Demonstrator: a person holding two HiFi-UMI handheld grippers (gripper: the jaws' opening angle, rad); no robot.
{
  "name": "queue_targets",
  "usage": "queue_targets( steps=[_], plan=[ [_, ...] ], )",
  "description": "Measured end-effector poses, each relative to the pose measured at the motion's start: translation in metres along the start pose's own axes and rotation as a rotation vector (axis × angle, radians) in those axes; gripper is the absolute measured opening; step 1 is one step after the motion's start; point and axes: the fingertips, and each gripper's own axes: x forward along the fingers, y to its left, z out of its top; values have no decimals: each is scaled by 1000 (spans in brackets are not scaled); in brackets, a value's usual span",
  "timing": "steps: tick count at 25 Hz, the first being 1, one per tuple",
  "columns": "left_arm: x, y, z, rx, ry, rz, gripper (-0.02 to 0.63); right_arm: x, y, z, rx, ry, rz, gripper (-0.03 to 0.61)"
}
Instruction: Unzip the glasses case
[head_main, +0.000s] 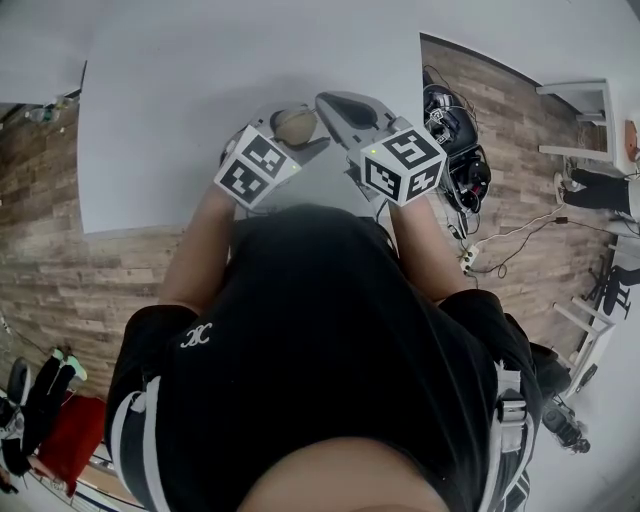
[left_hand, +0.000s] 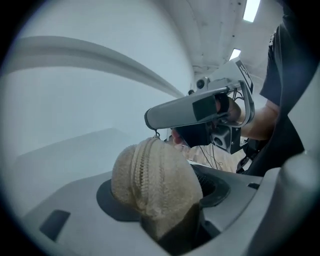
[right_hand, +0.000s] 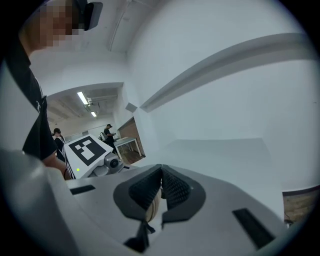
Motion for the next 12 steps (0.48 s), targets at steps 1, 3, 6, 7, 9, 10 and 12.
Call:
queue_targets(
  steps=[1, 3, 6, 7, 9, 10, 12],
  plan=[
    [-1, 0, 1, -6, -8, -1, 290, -1, -2, -1, -1, 3, -6, 18],
    [-3, 1, 3, -5, -18, 2, 290, -2, -6, -5, 2, 9, -16, 18],
    [-4, 2, 4, 13, -20, 5, 290, -3, -8, -8, 0, 17, -27, 18],
    [-5, 2, 4, 7, -25, 4, 290, -3, -9, -10, -8, 22, -33, 18],
    [-6, 2, 3, -22, -43, -6, 290, -1, -9, -12, -14, 26, -33, 18],
    [-7, 2, 4, -28, -52, -11, 290, -1, -8, -12, -14, 26, -28, 18],
    [-8, 1, 6, -23, -67, -22, 290, -1, -8, -13, -17, 25, -22, 18]
  ],
)
